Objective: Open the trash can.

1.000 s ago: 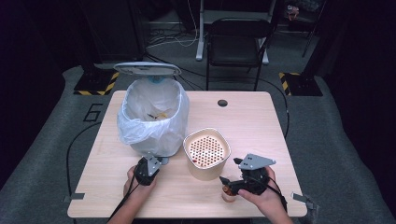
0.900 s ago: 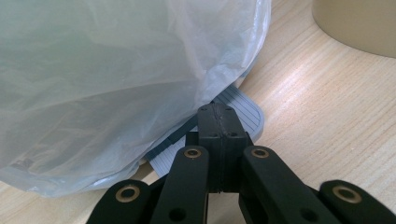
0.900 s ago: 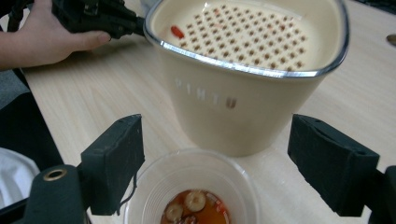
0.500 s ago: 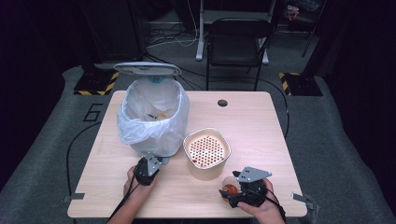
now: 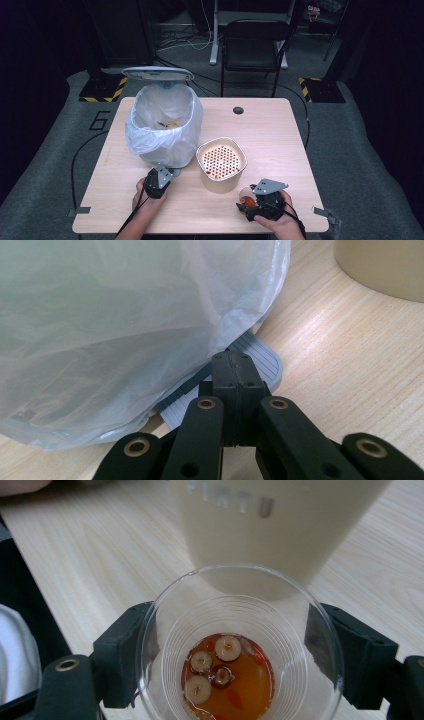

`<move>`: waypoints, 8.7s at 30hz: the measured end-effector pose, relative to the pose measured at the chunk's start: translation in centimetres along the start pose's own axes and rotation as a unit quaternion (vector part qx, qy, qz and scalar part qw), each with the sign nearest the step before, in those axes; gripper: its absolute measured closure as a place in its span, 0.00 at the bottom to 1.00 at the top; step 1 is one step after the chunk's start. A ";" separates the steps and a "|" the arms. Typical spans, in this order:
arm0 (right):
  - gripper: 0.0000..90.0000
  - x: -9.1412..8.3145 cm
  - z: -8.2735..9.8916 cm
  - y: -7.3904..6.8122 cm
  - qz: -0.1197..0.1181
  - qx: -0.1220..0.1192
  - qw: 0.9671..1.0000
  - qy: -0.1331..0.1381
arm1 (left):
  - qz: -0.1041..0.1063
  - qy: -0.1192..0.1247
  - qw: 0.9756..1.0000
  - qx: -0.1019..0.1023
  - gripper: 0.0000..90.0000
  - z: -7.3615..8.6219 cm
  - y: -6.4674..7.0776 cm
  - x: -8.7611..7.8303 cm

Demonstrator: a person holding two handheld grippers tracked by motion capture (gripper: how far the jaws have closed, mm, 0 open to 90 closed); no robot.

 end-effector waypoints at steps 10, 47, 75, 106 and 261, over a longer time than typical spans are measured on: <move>0.23 -0.8 0.0 4.8 0.063 0.022 0.998 -0.006 | 0.001 0.001 1.000 -0.003 1.00 0.0 0.0 0.0; 0.40 -2.3 -5.3 8.7 0.110 0.043 0.992 0.047 | -0.002 0.004 1.000 -0.004 1.00 0.0 0.0 0.1; 0.79 3.5 -7.5 6.3 0.047 0.042 0.998 -0.009 | 0.000 0.002 1.000 -0.004 1.00 0.0 0.0 0.0; 0.18 -4.3 -2.4 8.3 0.130 0.054 0.989 0.042 | -0.001 0.001 1.000 -0.004 1.00 0.0 -0.1 0.0; 0.48 2.6 -12.0 4.0 0.067 -0.530 0.832 0.148 | 0.003 0.001 1.000 -0.011 1.00 0.0 -0.1 0.0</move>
Point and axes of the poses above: each handheld gripper's, and its own axes: x roughly forward along the jaws, z roughly out of its underside, y roughly to its right, the point moved 4 cm from there along x, roughly forward along the jaws, and after that the axes turned 12 degrees about y, right-handed, at the moved point
